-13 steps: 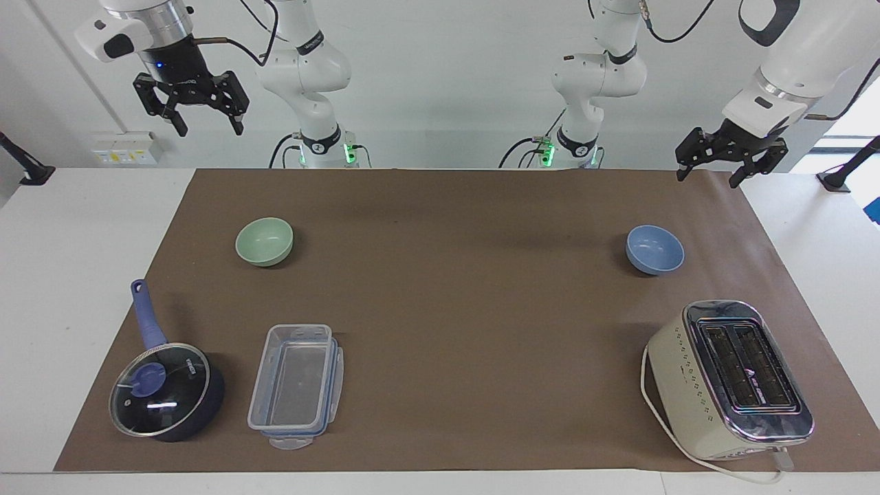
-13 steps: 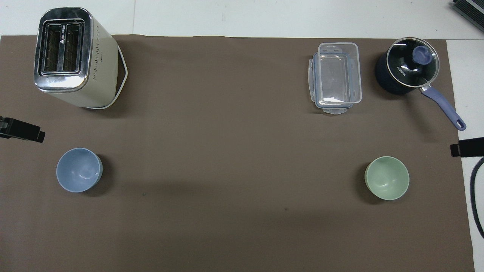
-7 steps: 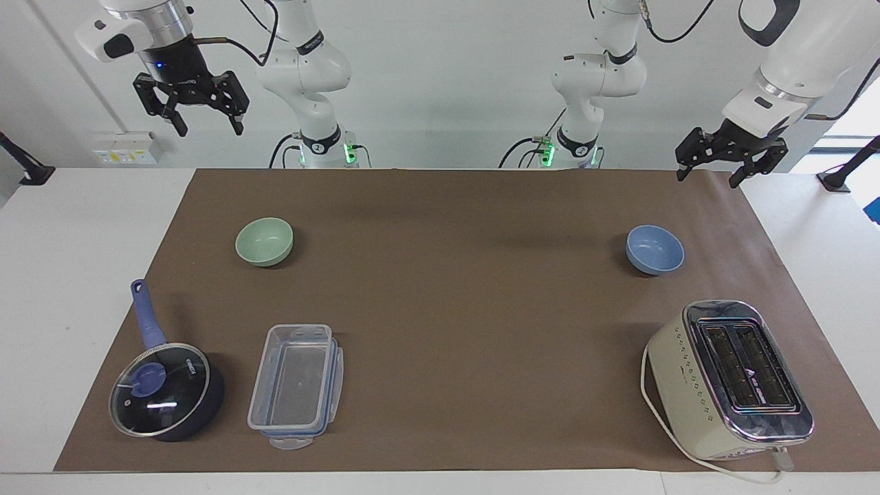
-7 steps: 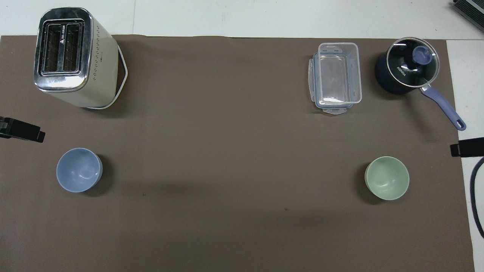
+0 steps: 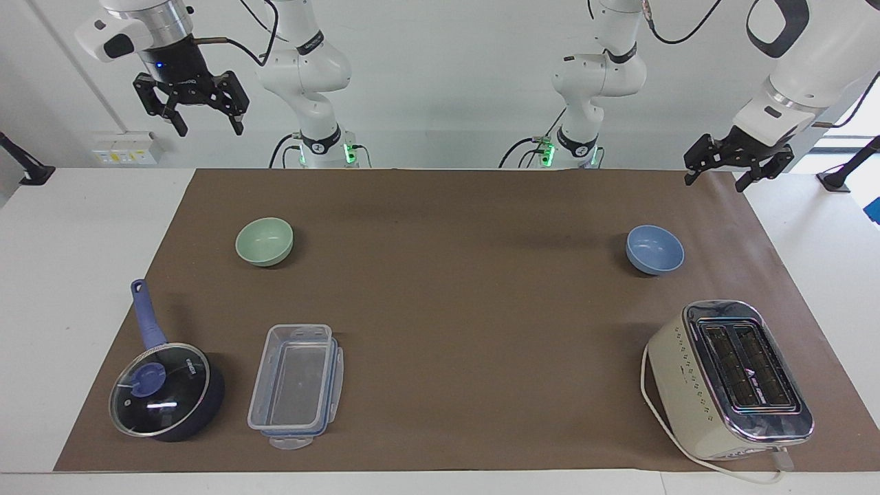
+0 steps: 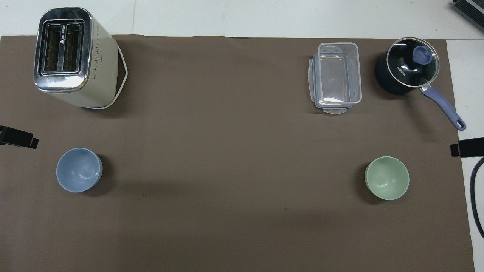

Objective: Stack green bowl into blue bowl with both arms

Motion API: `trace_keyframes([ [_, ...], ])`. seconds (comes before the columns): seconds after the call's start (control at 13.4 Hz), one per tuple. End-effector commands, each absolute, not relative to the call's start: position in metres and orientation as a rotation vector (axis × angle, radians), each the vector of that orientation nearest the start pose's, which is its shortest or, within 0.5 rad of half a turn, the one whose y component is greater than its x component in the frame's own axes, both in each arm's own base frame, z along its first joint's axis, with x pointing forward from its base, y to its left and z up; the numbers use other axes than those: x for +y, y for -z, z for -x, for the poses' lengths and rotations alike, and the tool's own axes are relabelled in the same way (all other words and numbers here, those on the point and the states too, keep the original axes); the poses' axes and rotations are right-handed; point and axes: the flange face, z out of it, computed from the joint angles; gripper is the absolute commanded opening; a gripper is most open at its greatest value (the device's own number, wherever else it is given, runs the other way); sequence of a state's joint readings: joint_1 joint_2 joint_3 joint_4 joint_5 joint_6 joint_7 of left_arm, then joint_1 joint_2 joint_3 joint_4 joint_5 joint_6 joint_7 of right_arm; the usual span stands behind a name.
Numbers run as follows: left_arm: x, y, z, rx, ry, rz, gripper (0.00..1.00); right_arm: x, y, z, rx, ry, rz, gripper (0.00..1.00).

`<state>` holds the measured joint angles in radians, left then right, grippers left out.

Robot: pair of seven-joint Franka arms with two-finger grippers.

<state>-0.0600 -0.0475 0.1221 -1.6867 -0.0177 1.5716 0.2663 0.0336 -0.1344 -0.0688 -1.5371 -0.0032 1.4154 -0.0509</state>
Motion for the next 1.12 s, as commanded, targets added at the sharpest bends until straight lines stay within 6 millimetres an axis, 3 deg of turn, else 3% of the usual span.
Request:
trace_keyframes([
  [0.0,0.053,-0.559,-0.525,0.349,-0.07,3.147,1.0,-0.023,-0.697,-0.486,-0.052,0.028,3.12,1.0],
  [0.3,0.094,-0.503,-0.516,0.383,-0.049,3.171,1.0,-0.023,-0.697,-0.486,-0.052,0.028,3.12,1.0],
  [0.52,0.114,-0.469,-0.511,0.39,-0.008,3.19,1.0,-0.023,-0.697,-0.486,-0.052,0.028,3.12,1.0],
  [0.75,0.142,-0.415,-0.507,0.374,0.017,3.239,1.0,-0.023,-0.697,-0.486,-0.052,0.028,3.12,1.0],
  [1.05,0.14,-0.374,-0.489,0.323,0.051,3.274,1.0,-0.023,-0.697,-0.486,-0.052,0.028,3.12,1.0],
])
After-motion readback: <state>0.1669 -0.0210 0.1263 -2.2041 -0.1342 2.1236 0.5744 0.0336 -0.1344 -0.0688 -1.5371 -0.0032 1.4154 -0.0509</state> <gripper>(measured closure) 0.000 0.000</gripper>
